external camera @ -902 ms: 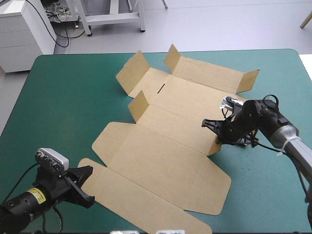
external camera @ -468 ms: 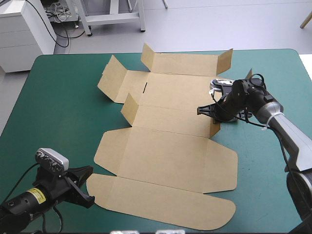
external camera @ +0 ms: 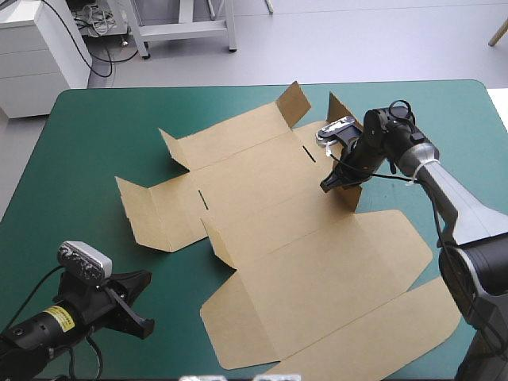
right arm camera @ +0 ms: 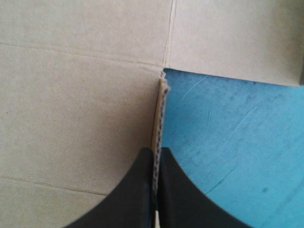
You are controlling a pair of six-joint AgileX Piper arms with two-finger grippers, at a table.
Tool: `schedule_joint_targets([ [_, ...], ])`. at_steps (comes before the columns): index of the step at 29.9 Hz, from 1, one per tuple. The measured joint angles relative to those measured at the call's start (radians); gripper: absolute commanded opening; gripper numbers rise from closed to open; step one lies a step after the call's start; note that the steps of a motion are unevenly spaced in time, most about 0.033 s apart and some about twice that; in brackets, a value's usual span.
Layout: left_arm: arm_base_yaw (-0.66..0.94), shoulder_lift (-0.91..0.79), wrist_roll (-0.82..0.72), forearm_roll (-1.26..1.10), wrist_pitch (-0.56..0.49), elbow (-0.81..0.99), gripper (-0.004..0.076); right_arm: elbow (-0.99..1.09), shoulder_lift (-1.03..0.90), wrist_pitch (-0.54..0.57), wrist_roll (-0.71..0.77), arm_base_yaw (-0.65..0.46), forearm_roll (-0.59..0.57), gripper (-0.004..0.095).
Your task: Fold the box
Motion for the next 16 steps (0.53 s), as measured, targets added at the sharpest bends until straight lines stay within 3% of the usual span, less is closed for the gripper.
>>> schedule_joint_targets([
  [8,0.000,0.000,0.000,0.000,0.000,0.000,-0.0008,-0.085,0.042,-0.048,-0.239,0.000,0.018,-0.0021],
  [16,0.000,0.000,0.000,-0.001,0.000,0.000,-0.0008,-0.095,0.053,-0.200,-0.525,0.067,0.003,-0.0022],
])
